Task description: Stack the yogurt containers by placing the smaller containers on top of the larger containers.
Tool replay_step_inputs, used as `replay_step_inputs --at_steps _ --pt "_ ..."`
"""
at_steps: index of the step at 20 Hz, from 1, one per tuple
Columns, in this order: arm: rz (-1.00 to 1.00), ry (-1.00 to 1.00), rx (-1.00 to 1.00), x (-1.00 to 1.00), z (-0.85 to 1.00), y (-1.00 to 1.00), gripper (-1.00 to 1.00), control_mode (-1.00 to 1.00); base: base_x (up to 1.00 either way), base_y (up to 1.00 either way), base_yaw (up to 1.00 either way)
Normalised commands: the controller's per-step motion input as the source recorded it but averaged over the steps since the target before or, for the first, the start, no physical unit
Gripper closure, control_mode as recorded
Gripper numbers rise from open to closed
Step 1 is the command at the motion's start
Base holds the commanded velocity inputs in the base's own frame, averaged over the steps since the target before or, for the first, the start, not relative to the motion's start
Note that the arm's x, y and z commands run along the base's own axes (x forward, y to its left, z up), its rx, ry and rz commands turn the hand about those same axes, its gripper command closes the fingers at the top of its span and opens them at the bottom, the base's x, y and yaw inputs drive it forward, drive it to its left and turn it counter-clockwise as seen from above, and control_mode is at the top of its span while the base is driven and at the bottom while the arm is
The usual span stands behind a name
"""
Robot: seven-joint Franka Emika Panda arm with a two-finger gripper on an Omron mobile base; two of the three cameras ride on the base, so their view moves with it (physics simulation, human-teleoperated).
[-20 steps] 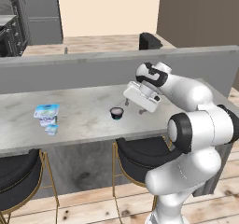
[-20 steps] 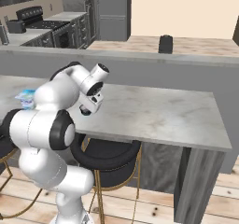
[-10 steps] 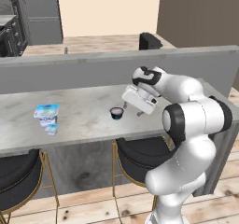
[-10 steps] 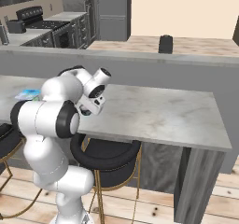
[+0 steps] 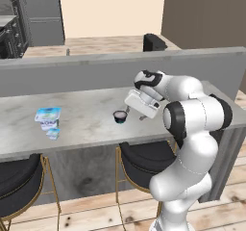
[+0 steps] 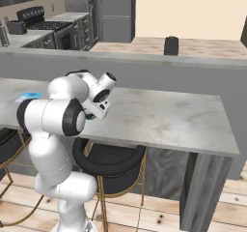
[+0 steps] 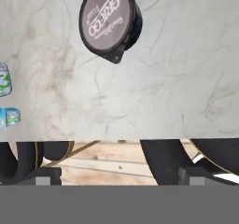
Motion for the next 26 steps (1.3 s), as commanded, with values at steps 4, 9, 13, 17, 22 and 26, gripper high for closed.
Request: replay_step_inputs --at_steps 4,9,13,17,22,26 --pt "0.0 -0.04 0.0 0.13 -0.02 0.0 -1.0 -1.0 0.0 0.0 0.0" --pt "0.0 -0.03 0.0 0.1 -0.05 0.01 -1.0 -1.0 0.0 0.0 0.0" --pt "0.0 -0.04 0.0 0.01 -0.09 0.05 -1.0 -1.0 0.0 0.0 0.0" --pt "0.01 -0.05 0.0 0.04 -0.08 0.1 -1.0 -1.0 0.0 0.0 0.0" --pt "0.01 -0.07 0.0 0.06 -0.03 0.09 -1.0 -1.0 0.0 0.0 0.0" --pt "0.0 -0.07 0.0 0.15 -0.07 0.04 -1.0 -1.0 0.0 0.0 0.0"
